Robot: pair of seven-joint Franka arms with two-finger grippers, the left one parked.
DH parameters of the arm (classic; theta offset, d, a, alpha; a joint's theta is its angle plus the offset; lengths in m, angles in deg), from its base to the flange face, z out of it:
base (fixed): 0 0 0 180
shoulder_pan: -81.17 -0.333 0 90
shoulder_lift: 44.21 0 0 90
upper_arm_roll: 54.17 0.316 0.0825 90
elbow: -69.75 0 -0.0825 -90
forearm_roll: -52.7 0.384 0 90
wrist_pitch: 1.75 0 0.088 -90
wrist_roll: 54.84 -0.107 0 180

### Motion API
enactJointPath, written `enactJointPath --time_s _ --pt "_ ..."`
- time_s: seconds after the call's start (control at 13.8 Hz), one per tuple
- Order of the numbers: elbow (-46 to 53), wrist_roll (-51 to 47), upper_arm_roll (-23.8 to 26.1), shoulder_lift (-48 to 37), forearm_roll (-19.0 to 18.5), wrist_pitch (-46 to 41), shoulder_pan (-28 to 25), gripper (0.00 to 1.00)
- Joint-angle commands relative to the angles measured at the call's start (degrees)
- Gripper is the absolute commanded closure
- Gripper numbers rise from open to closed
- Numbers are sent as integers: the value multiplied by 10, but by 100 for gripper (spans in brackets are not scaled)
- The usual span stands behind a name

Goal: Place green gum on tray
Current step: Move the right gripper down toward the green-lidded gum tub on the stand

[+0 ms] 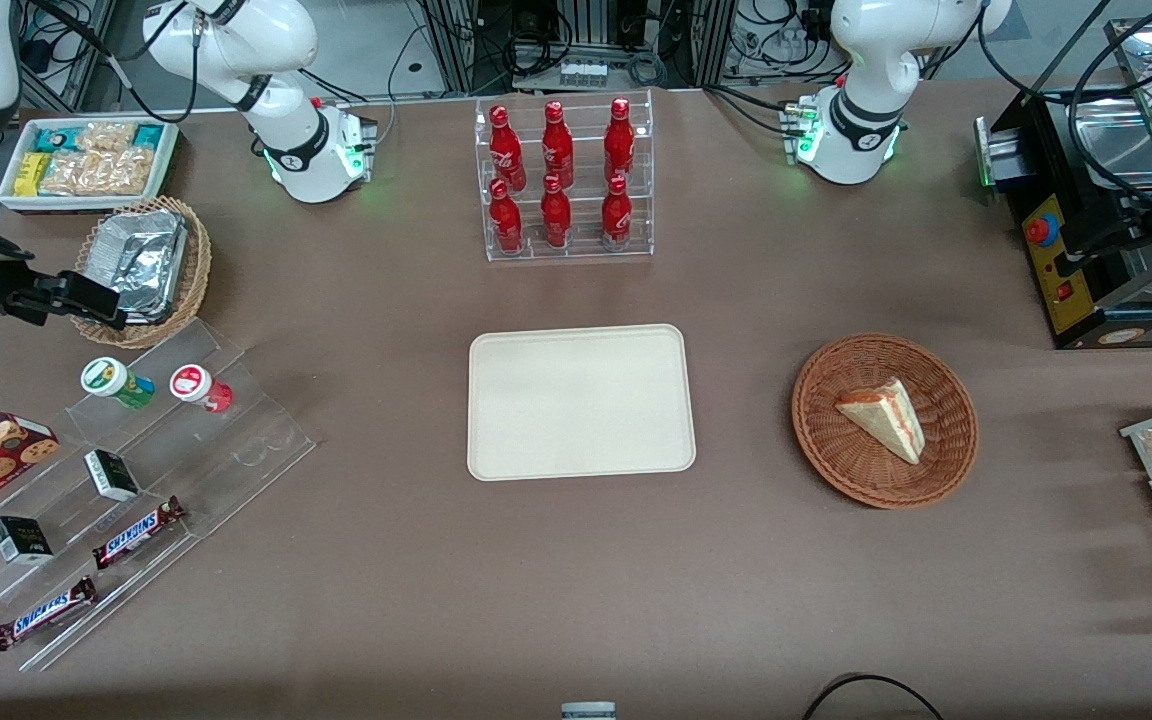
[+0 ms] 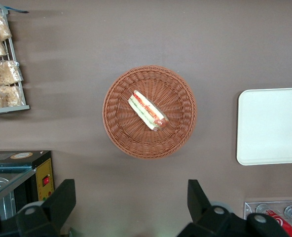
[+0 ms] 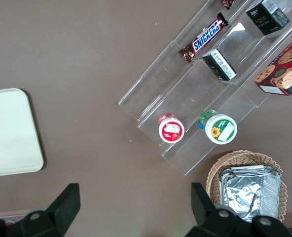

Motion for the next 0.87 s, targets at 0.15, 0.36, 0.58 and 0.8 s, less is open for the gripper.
enactJointPath --time_s 0.15,0.36,0.58,0.8 --pt "-114 132 -50 -37 -2 106 1 0" --pt "-159 299 -72 -48 -3 147 2 0" --pt "-210 398 -100 -58 -3 222 4 0" --pt "-267 518 -115 -69 -3 324 8 0"
